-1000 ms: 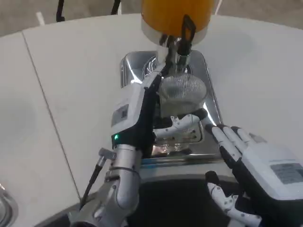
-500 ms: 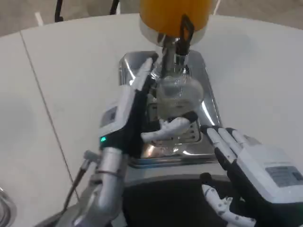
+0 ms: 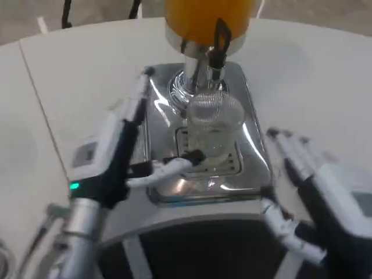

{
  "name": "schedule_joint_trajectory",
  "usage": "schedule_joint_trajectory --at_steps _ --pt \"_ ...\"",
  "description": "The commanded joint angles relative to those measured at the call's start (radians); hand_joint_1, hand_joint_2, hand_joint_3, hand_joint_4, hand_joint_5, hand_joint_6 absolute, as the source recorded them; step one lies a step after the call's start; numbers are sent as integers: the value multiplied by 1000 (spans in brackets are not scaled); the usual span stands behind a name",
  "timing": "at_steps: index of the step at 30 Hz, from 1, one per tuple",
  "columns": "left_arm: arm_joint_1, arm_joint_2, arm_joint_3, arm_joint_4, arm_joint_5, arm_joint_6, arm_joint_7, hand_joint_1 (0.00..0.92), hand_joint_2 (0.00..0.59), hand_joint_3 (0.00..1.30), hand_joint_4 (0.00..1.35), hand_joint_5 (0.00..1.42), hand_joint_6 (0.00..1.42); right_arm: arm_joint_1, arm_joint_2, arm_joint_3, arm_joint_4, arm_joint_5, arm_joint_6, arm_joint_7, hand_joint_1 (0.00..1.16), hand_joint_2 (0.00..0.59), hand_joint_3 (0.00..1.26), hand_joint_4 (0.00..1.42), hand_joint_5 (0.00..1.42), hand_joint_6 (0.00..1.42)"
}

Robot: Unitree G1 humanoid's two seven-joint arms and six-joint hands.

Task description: Grasp the cup under the faucet to collect the drink, then remove the cup.

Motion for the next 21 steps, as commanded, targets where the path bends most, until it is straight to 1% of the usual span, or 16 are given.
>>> schedule_joint_trajectory --at_steps 1,2,3,4,6,7,9,10,11,12,15,16,18,19,21 --pt "166 86 64 -190 50 77 -70 196 46 0 0 70 85 -53 12 0 -10 34 15 -7 208 586 15 0 0 60" --pt "185 93 70 -213 52 85 -81 169 51 0 0 51 70 -68 19 7 -9 35 21 -6 209 586 16 0 0 60" --pt "210 102 78 -243 57 95 -93 150 59 0 0 36 55 -84 38 17 -6 38 33 -12 210 586 16 0 0 61" --pt "248 116 86 -289 72 113 -112 126 63 0 0 15 37 -106 65 25 0 50 53 -19 211 586 16 0 0 61" --pt "310 134 99 -366 108 149 -146 55 71 0 0 1 2 -134 111 37 8 65 86 -36 274 586 16 0 0 64" --pt "334 137 102 -397 124 168 -163 47 71 0 0 0 0 -157 147 37 15 96 120 -35 310 586 3 0 0 66" --pt "389 140 100 -456 165 199 -190 43 72 0 0 0 0 -212 206 44 36 137 163 -55 403 586 0 0 0 81" --pt "420 139 98 -485 184 211 -199 42 72 0 0 0 0 -247 231 45 49 159 186 -62 424 586 0 0 0 79" --pt "448 136 97 -510 198 220 -205 47 78 0 0 0 0 -268 244 46 57 172 200 -69 456 586 0 0 0 81" --pt "466 133 97 -527 207 226 -210 48 80 0 0 0 0 -285 256 45 63 196 214 -81 485 586 0 0 0 65" --pt "506 124 100 -561 220 234 -218 55 80 0 0 0 0 -321 241 55 71 230 221 -113 498 586 0 0 0 62" --pt "522 122 102 -573 221 236 -220 57 80 0 0 0 0 -337 246 55 76 248 234 -122 500 586 0 0 0 62" --pt "547 119 107 -592 219 238 -223 79 83 0 0 0 0 -377 275 50 98 290 272 -148 549 586 0 0 0 51" --pt "554 118 109 -597 219 238 -224 80 82 0 0 0 0 -400 277 50 112 312 289 -156 553 586 0 0 0 48" --pt "571 114 112 -610 220 238 -224 82 81 0 0 0 0 -436 270 57 134 334 305 -178 564 586 0 0 0 34"
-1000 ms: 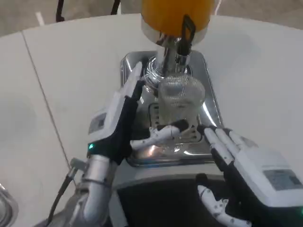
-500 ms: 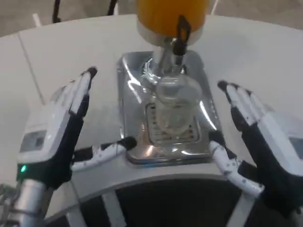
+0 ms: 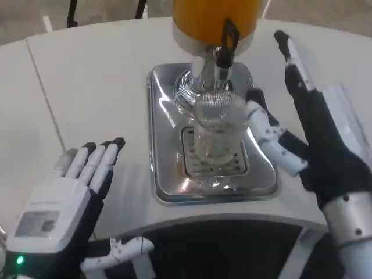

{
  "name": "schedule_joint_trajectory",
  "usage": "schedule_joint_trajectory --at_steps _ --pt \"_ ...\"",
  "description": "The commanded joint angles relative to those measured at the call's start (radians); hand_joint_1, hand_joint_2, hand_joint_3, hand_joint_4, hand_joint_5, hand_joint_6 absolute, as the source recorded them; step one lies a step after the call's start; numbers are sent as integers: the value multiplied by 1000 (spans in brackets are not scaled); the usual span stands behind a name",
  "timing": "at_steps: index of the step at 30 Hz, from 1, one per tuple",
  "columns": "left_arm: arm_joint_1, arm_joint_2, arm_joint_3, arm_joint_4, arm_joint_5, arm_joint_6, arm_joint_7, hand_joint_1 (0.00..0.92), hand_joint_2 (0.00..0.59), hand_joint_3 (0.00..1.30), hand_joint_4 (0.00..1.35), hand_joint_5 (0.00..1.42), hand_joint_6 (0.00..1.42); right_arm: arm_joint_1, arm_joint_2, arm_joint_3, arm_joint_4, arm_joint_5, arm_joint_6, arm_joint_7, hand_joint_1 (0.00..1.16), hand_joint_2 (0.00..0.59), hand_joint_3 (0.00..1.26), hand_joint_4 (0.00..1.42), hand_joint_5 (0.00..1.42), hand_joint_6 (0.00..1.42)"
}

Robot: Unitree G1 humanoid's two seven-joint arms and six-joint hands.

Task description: Grasp the cup under the faucet to collect the drink, then remove the cup.

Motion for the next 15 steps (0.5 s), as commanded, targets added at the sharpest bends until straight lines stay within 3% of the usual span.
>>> schedule_joint_trajectory --at_steps 1,4,8,11,15 --pt "42 -14 13 -32 7 3 -10 84 80 0 0 0 0 -68 53 3 40 48 49 -52 565 586 0 0 0 34" --pt "54 -20 18 -42 4 3 -10 89 79 0 0 0 0 -101 61 -12 57 93 83 -76 566 586 0 0 0 33" --pt "67 -27 28 -44 -1 0 -12 92 78 0 0 0 0 -177 21 -36 99 144 93 -81 568 586 0 0 0 33" --pt "77 -30 34 -46 -4 -6 -13 94 78 0 0 0 0 -237 23 -72 141 213 129 -72 570 586 0 0 0 18" --pt "86 -36 31 -47 -11 -10 -16 102 79 0 0 0 0 -302 -31 -65 183 273 126 -25 571 586 0 0 0 0"
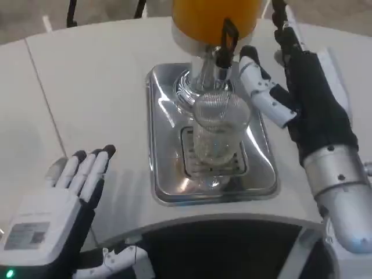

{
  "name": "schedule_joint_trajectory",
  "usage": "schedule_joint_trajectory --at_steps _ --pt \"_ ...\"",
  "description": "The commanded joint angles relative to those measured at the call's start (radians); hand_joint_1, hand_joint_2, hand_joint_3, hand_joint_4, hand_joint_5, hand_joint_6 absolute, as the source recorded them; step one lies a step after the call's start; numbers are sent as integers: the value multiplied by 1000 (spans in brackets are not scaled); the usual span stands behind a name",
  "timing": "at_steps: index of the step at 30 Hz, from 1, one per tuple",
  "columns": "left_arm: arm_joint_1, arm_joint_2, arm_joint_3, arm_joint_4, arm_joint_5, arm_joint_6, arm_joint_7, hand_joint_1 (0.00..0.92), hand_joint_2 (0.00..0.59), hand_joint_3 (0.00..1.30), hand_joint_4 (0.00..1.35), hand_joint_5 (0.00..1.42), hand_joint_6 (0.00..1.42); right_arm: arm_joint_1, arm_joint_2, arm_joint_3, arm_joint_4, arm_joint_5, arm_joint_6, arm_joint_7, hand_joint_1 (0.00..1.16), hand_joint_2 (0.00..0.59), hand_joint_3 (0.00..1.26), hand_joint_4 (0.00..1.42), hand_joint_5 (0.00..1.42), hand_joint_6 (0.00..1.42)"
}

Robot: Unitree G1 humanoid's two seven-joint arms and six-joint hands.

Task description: Grasp the cup under the faucet to collect the drink, then remove the cup.

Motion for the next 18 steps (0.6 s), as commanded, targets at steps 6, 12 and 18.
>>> schedule_joint_trajectory --at_steps 6,12,18 --pt "23 -19 -1 -7 -3 -12 -13 110 81 0 0 0 0 -82 -68 3 71 162 -16 62 569 586 0 0 0 0" --pt "24 -24 5 -4 -4 -8 -9 118 76 0 0 0 0 -60 -91 43 82 216 -32 72 560 586 0 0 0 0" --pt "22 -33 2 0 0 -7 -5 124 74 0 0 0 0 -2 -102 74 10 238 -3 73 549 586 0 0 0 0"
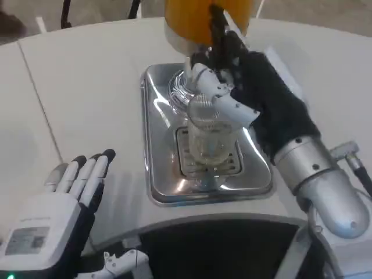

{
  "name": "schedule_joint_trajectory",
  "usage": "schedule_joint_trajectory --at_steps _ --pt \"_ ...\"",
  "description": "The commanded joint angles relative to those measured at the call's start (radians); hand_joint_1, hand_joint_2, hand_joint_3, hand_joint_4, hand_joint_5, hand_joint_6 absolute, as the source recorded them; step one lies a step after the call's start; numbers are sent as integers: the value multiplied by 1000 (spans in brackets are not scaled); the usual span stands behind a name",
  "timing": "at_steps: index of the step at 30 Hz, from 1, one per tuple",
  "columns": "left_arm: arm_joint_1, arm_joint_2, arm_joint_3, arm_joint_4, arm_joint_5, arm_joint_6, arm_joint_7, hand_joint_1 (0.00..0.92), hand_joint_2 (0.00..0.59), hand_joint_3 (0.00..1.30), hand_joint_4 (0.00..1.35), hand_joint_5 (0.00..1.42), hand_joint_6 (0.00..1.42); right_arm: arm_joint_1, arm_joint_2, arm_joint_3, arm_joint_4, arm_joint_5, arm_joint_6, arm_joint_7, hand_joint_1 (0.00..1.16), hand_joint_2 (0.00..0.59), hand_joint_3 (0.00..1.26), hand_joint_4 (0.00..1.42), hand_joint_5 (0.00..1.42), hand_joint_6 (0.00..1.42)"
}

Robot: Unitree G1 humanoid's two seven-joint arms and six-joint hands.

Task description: Grasp the cup under the faucet to collect the drink, then remove the cup.

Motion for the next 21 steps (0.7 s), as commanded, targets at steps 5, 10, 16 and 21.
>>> schedule_joint_trajectory --at_steps 5,10,16,21 --pt "6 -17 -2 7 11 -1 -3 127 74 0 0 0 0 66 -39 19 -105 19 54 19 542 586 0 0 0 0" --pt "4 -25 -2 12 12 1 -2 124 72 0 0 0 0 32 -83 42 -145 -6 113 36 536 586 0 0 0 0" --pt "-4 -42 0 23 4 5 -2 67 64 0 0 0 0 -88 -205 120 -147 -114 219 104 369 550 0 0 0 1" --pt "-17 -53 -1 38 -6 6 -3 50 66 0 0 0 0 -178 -233 137 -77 -78 297 190 224 516 0 0 0 1"
